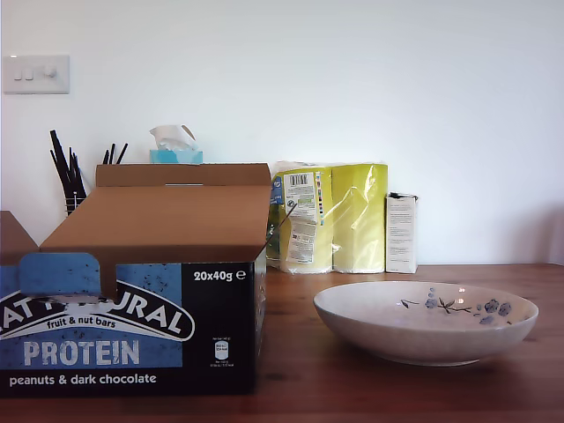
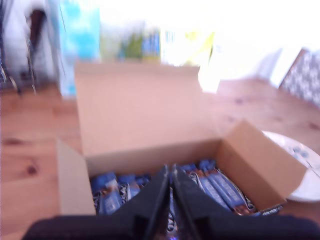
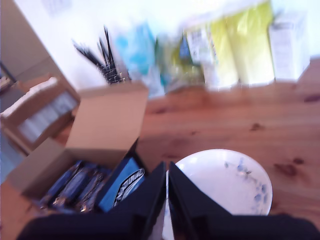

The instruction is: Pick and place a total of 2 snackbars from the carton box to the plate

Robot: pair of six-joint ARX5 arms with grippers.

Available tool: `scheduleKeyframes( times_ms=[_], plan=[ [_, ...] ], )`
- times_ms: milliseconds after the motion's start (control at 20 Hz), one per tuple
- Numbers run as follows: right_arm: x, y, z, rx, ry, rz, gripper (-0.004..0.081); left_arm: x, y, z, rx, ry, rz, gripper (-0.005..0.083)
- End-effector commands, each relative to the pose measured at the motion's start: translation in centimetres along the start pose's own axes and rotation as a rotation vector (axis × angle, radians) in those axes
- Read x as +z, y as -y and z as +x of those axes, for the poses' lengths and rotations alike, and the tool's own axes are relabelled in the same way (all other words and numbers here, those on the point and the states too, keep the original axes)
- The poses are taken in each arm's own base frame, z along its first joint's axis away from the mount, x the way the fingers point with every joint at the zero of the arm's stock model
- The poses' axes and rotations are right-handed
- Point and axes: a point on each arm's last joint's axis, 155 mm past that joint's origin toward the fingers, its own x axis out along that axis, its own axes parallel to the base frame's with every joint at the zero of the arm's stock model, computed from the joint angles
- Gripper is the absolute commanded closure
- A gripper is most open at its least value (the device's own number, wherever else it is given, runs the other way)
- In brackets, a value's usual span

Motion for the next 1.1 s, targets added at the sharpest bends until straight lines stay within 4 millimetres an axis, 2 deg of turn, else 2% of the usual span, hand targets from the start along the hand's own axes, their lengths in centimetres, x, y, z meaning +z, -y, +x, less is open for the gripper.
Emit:
scheduleKeyframes(
  times_ms=[0,150,250,350,600,750,1050],
  plan=[
    [-0.7,-0.3,-0.6,-0.011,-0.093,-0.032,0.0783,0.6,0.6,0.1,-0.019,-0.041,0.039,0.0793],
    [-0.8,-0.4,-2.6,-0.065,-0.243,-0.119,0.0783,0.6,1.2,0.8,-0.045,-0.177,0.104,0.0793],
    [-0.4,-1.9,-3.2,-0.014,-0.281,-0.107,0.0783,0.7,1.5,1.3,-0.060,-0.244,0.109,0.0793],
    [-0.8,-2.0,-3.6,-0.022,-0.317,-0.050,0.0783,0.8,2.0,1.9,-0.093,-0.277,0.091,0.0793],
    [-3.5,-1.8,-4.4,-0.030,-0.512,-0.029,0.0783,-0.2,2.3,3.8,-0.133,-0.395,0.054,0.0793],
    [-2.9,-1.2,-4.8,-0.061,-0.540,-0.124,0.0783,-0.7,3.2,4.9,-0.174,-0.438,0.082,0.0793],
    [-1.9,-2.5,-4.6,0.007,-0.544,-0.207,0.0783,-1.7,3.9,6.9,-0.201,-0.472,0.109,0.0793]
  ],
)
